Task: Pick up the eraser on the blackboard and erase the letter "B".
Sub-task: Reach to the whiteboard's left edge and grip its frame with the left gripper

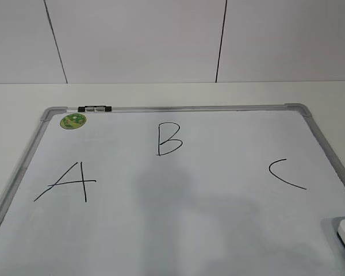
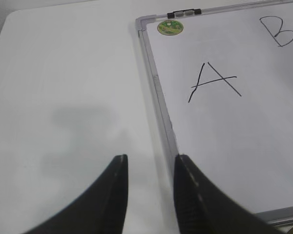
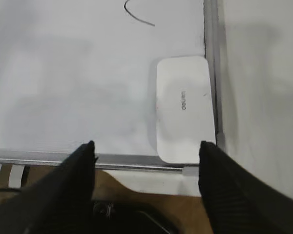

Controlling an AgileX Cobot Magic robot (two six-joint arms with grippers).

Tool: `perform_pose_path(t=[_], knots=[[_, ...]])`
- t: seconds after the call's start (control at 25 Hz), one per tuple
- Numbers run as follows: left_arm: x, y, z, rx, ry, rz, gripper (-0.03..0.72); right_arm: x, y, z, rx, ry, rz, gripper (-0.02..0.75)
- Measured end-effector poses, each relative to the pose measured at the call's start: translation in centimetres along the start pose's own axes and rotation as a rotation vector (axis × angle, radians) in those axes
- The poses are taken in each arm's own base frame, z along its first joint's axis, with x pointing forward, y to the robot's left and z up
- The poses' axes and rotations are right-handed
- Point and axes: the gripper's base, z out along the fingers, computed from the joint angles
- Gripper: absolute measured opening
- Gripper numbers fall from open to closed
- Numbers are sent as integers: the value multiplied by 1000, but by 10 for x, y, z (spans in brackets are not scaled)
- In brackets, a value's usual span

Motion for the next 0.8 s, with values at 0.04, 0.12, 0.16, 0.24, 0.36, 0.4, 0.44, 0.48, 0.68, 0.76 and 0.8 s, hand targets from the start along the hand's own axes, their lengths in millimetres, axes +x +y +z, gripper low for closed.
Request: perform_pose_path(t=[0.04,0.12,0.16,0.24,0.36,0.4,0.44,0.48,0.68,0.76,0.8], knots=[[-1,0,0,0,3,0,241,-1,0,2,-2,30,4,535],[-5,0,-3,2,15,-1,241,-5,-1,7,-7,71,13,534],[-10,0,-3,3,40,-6,241,-7,-1,9,-12,93,19,534],[-22,0,0,4,138,-47,241,-13,0,13,-23,129,30,534],[-43,1,16,-3,310,-110,241,-22,0,18,-30,181,42,534],[-49,2,21,-5,350,-123,241,-25,-1,19,-31,196,46,534],[-56,2,30,-5,398,-135,241,-28,-1,20,-31,208,48,535],[-62,2,39,-3,442,-143,241,-32,-1,22,-31,226,51,534],[-87,2,87,9,649,-173,241,-47,-2,28,-35,276,64,534],[-94,2,108,6,722,-178,241,-49,-2,33,-37,307,71,534],[-97,3,119,4,758,-180,241,-50,-3,35,-37,319,73,534]])
